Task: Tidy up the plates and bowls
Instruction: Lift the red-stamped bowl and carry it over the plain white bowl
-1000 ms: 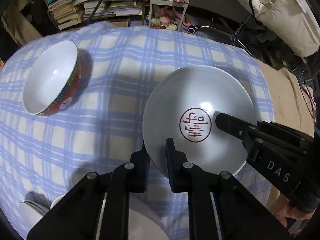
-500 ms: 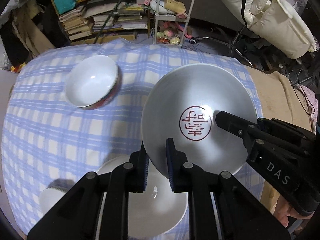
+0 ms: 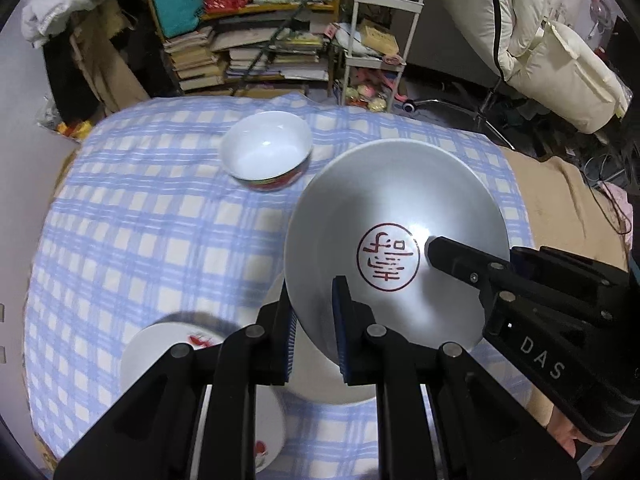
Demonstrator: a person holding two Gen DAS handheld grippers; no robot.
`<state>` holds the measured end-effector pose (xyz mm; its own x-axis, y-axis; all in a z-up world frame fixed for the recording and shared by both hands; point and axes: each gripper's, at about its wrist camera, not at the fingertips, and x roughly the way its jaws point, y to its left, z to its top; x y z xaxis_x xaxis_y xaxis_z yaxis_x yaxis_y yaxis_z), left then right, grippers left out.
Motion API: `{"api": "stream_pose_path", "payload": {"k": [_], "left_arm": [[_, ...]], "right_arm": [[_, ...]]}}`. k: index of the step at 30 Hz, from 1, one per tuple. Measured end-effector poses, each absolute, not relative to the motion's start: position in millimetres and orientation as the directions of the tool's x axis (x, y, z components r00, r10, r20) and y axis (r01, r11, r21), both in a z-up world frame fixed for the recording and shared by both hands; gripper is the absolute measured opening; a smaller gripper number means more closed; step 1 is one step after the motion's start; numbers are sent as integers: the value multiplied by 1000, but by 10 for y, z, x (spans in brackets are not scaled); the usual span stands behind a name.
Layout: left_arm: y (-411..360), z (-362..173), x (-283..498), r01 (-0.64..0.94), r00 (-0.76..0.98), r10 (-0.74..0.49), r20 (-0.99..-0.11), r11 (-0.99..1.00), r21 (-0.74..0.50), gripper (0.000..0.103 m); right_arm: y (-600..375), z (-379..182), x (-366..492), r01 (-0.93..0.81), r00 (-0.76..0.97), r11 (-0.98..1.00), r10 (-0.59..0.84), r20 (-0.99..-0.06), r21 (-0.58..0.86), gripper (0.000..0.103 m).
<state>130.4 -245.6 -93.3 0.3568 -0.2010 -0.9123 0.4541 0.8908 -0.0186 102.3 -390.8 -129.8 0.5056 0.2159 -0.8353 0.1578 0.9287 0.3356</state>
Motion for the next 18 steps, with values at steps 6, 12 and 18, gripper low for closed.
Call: {"api": "stream_pose_path", "payload": {"k": [6,12,18], "left_arm": [[-2210,-972,1095,425,343,-218,-913,903,-56,16],[-2066,-1033,935,405,379,-237,-894,912,-70,16],[-1966,-1191,1027,381,351,-233,-907,920,-89,16]], "right_arm": [[-3691,-1295,893,149,507,933,212,-836,328,14],[-3526,-1313,850,95,472,960,189,-861,263,15],[-3452,-1488,895,97,425,955,214,-880,279,15]]}}
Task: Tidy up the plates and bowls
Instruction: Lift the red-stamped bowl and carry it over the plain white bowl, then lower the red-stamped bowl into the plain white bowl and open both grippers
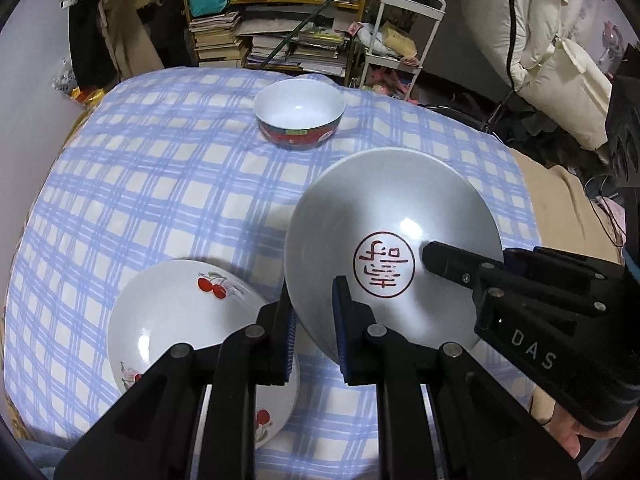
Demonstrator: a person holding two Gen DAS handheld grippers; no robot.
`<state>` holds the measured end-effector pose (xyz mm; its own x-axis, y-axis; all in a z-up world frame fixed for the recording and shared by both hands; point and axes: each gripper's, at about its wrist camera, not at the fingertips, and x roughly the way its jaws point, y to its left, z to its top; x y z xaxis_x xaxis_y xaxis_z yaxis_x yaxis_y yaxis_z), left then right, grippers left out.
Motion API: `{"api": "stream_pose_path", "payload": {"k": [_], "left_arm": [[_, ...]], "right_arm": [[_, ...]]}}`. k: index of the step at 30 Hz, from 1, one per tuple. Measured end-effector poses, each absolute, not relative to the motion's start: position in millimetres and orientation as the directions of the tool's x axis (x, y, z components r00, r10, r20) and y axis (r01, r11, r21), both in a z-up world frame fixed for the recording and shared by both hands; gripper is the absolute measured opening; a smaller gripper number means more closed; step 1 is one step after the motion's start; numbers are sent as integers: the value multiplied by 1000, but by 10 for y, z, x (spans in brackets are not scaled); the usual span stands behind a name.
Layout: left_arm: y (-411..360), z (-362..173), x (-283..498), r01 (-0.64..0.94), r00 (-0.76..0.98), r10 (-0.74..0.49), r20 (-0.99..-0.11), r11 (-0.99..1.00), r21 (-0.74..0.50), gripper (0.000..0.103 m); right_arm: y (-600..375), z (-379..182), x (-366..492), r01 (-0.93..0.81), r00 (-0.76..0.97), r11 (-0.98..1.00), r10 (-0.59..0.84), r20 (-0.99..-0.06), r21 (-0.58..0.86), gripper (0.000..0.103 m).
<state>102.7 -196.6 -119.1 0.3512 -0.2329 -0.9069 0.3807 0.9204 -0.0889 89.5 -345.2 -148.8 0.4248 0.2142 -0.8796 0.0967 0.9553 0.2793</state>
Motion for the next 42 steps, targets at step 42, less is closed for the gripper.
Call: {"api": "stream_pose_path", "payload": {"k": [42], "left_arm": [[-1944,-1606,1168,322,265,-267,-926,930,-176,16]], "right_arm": [[-3373,-1926,1100,86,312,994,43,-949,73,19]]}}
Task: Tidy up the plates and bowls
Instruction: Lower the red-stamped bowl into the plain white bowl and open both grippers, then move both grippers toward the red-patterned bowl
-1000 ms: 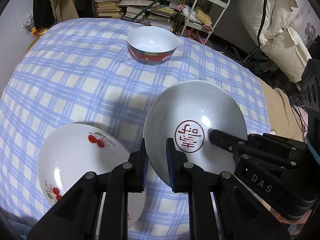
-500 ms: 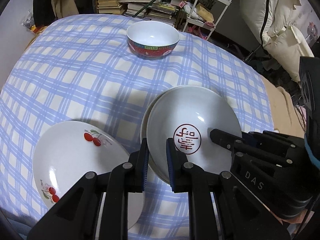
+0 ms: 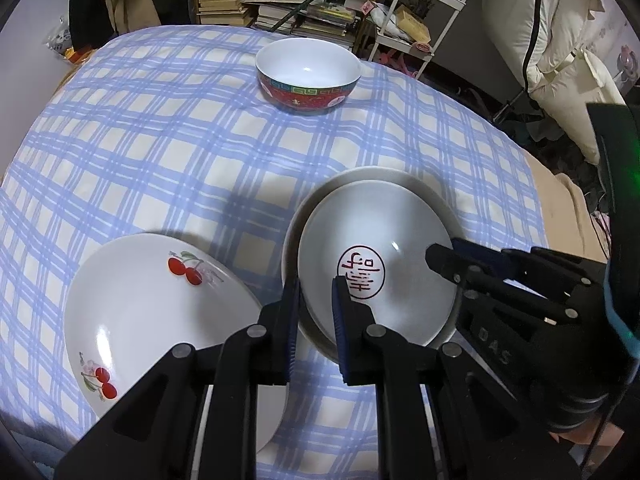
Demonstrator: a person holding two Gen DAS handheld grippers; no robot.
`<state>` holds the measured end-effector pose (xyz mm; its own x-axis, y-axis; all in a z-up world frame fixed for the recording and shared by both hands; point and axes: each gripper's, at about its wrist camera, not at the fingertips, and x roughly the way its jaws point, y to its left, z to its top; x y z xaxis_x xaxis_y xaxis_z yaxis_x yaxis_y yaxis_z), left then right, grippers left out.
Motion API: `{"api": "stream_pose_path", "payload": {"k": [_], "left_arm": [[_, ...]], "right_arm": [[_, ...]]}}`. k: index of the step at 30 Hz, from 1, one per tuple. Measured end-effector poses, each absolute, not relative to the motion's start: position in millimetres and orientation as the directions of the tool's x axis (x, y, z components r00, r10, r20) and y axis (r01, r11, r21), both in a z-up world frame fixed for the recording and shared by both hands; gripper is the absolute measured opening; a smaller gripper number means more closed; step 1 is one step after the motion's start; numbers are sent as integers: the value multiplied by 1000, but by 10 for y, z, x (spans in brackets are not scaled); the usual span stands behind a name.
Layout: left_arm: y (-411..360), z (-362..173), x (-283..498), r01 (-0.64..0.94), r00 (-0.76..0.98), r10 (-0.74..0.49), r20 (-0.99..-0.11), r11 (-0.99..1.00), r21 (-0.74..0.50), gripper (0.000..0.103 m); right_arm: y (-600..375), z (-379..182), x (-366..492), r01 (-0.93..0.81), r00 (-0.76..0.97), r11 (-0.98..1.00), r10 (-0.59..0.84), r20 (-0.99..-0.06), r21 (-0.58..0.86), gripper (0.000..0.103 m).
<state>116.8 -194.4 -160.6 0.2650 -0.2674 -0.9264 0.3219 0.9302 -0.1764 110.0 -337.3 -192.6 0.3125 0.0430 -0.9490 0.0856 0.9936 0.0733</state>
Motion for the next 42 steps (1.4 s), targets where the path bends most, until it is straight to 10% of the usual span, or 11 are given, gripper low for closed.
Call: {"api": "stream_pose_path", "payload": {"k": [14,27,31,42], "left_arm": [[-1844,-1489,1095,289,301,-222,-927,948,-133,19],[-1763,-1313,1472,287,339,-173,-925,955,-73,50],[-1781,-1221,1680,310,417,-153,-896,950,-18,71],[-1786,-1298,2486,272,474,-173,-863,961,-44,76]], "right_arm": [[-3356,-1731,1065,86,392,992,51,-919,92,24],[-3533,-1404,1179,122,534,980,66,-843,154,91],[-3631,-1425,1347,135,533,977,68,-844,164,94],[-3845,-1497,2012,111,585,978,80,-807,177,94]]}}
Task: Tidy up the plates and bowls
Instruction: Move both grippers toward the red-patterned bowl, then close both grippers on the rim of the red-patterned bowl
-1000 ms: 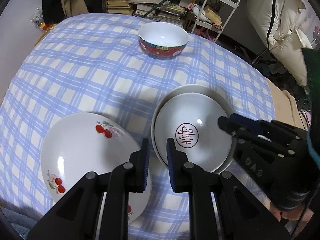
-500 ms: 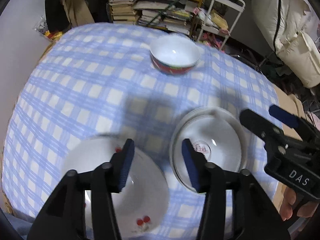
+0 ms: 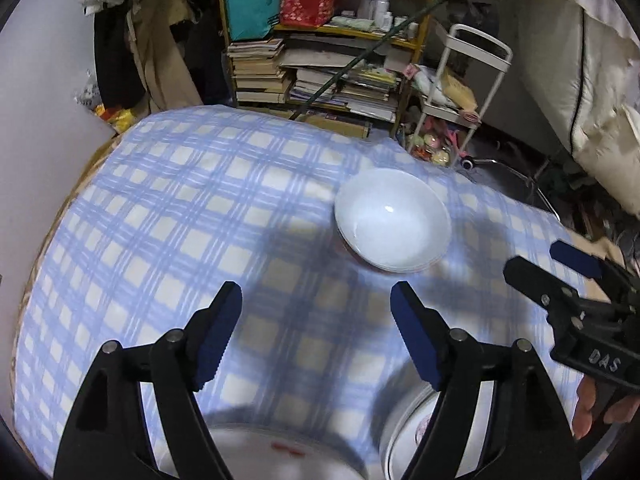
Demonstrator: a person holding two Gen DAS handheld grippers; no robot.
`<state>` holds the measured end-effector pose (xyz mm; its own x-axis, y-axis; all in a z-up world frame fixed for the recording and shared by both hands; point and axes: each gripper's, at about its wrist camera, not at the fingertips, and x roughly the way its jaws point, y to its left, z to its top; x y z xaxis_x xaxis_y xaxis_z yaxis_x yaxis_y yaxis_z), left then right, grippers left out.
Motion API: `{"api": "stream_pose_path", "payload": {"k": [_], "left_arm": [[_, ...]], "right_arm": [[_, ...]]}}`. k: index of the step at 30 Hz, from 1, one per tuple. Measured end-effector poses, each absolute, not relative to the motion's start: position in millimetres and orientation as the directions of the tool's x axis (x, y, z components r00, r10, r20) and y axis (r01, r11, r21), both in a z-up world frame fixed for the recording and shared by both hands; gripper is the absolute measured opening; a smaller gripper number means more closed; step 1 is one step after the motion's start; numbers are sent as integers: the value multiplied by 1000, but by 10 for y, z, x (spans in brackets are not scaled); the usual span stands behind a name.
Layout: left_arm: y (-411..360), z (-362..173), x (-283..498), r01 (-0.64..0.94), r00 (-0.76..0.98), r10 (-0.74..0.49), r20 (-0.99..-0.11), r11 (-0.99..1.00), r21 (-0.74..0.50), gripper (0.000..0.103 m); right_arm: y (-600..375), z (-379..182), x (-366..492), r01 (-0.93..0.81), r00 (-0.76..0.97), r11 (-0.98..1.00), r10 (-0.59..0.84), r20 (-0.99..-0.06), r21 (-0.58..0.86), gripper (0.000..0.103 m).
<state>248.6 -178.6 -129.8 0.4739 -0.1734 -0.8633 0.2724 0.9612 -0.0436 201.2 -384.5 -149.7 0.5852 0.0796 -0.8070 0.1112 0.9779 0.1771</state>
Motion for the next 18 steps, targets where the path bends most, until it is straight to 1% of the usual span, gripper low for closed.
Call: {"api": "stream_pose_path", "payload": {"k": [4,7,10,15,17,18], "left_arm": [[-1840,-1437,2753,260,464,-172,-869,964,-52,76],[-1875,-1543,2898,252,440,-191,-877,964,-83,76],[-1924,-1689,3032,229,410,-176,-895,970,-86,76],[-1987,-1910,3188,200,354,-173,-919,974,-107,76],[-2017,-1979,3234,199,344,-156,-926,976,-91,76],[-2024,-2001,3250,199,336,-154,-929,976,-90,76]], "right_arm": [[-3904,-1603,2233,120,579,967,118,-807,227,94],[-3953,-1697,2374,133,573,963,119,-811,234,94],[-3998,-1809,2485,151,555,957,124,-822,246,94],[-4065,-1951,2605,173,539,931,185,-822,323,94],[-4069,-2006,2648,180,527,926,195,-827,333,90],[-4060,-2034,2677,180,517,925,199,-833,333,83]]}}
